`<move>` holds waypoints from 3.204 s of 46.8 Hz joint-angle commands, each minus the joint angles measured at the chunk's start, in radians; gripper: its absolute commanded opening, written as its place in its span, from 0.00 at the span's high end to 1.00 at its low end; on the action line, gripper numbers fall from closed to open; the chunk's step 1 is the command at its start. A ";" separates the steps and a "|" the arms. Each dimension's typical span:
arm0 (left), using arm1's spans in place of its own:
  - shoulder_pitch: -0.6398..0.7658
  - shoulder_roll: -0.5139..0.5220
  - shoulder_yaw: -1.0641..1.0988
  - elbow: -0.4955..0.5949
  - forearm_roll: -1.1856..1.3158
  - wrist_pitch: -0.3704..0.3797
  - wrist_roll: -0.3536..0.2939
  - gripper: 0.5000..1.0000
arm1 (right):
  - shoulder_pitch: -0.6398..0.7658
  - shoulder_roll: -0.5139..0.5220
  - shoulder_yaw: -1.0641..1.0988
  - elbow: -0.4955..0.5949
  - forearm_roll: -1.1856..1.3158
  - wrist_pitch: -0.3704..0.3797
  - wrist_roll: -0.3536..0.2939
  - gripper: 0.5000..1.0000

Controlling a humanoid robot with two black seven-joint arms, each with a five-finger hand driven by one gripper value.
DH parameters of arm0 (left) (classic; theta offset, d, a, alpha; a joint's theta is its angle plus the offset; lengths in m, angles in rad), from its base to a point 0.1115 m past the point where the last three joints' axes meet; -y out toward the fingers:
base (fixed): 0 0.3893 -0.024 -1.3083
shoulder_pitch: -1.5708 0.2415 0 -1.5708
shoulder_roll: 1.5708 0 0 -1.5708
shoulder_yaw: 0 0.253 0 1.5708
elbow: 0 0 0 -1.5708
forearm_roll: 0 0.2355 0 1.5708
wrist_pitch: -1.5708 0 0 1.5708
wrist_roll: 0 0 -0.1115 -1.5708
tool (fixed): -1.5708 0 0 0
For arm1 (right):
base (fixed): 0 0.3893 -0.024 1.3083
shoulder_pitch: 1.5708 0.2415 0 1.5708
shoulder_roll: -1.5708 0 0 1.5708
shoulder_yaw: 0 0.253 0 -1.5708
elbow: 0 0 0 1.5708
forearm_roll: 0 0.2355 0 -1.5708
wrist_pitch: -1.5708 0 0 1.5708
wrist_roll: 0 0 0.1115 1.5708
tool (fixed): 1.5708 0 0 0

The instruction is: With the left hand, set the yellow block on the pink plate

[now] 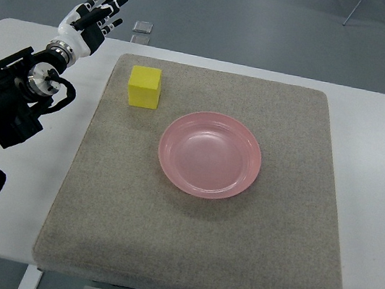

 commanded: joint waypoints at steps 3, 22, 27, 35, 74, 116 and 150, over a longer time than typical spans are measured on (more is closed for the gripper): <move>0.003 0.000 0.001 0.002 0.002 0.001 -0.005 0.02 | 0.000 0.000 0.000 0.000 0.000 0.000 0.000 0.15; 0.005 0.000 0.009 -0.001 0.004 0.007 -0.012 0.02 | 0.000 0.000 0.000 0.000 0.000 0.000 0.000 0.15; 0.009 0.000 0.012 -0.003 0.010 0.009 -0.012 0.02 | 0.000 0.000 0.000 0.000 0.002 0.000 0.000 0.15; 0.008 0.002 0.023 -0.005 0.016 0.010 -0.005 0.02 | 0.000 0.000 0.000 0.000 0.000 0.000 0.000 0.15; -0.282 0.155 0.799 -0.360 0.024 0.147 0.072 0.04 | 0.000 0.000 0.000 0.000 0.000 0.000 0.000 0.15; -0.405 0.276 0.951 -0.581 0.870 0.105 0.057 0.03 | 0.000 0.000 0.000 0.000 0.000 0.000 0.000 0.15; -0.374 0.267 0.986 -0.563 1.019 0.116 0.011 0.02 | 0.000 0.000 0.000 0.000 0.000 0.000 0.000 0.15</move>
